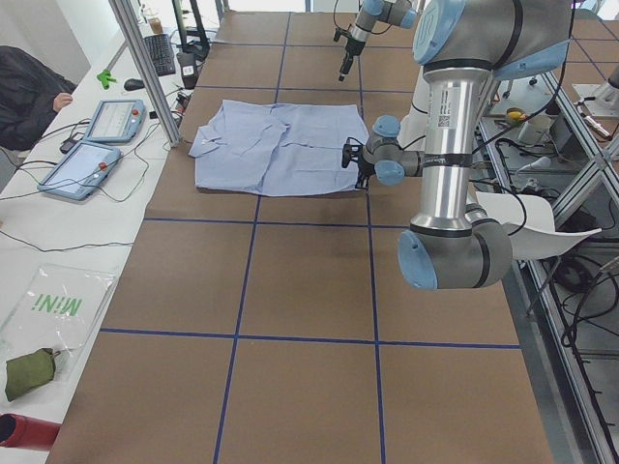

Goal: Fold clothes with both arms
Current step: 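Lower both grippers onto the hem corners and grasp them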

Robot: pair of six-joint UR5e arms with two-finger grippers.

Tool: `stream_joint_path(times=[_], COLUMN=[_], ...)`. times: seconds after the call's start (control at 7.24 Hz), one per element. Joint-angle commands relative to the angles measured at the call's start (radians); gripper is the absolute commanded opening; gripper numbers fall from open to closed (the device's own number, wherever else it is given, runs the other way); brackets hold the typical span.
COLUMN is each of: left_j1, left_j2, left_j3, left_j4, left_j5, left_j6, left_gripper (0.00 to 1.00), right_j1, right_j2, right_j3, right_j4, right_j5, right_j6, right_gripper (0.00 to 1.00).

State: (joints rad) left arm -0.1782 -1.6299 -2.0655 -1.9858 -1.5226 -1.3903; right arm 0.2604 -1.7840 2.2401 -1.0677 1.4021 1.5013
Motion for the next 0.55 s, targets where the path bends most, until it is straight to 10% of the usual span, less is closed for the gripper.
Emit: stream_joint_path(times=[0.0, 0.41], left_j1=[0.002, 0.003], left_j2=[-0.018, -0.031], left_j3=[-0.016, -0.019], left_j4=[-0.001, -0.004], left_j5=[0.007, 0.025], left_j6=[-0.01, -0.01], left_gripper=[0.0, 0.0], right_j1=[-0.021, -0.176], right_j2=[0.001, 0.009], right_j3=[-0.004, -0.017], right_j4=[0.0, -0.067], right_j5=[-0.009, -0.201], right_j6=[0.077, 0.274], right_gripper=[0.99, 0.5])
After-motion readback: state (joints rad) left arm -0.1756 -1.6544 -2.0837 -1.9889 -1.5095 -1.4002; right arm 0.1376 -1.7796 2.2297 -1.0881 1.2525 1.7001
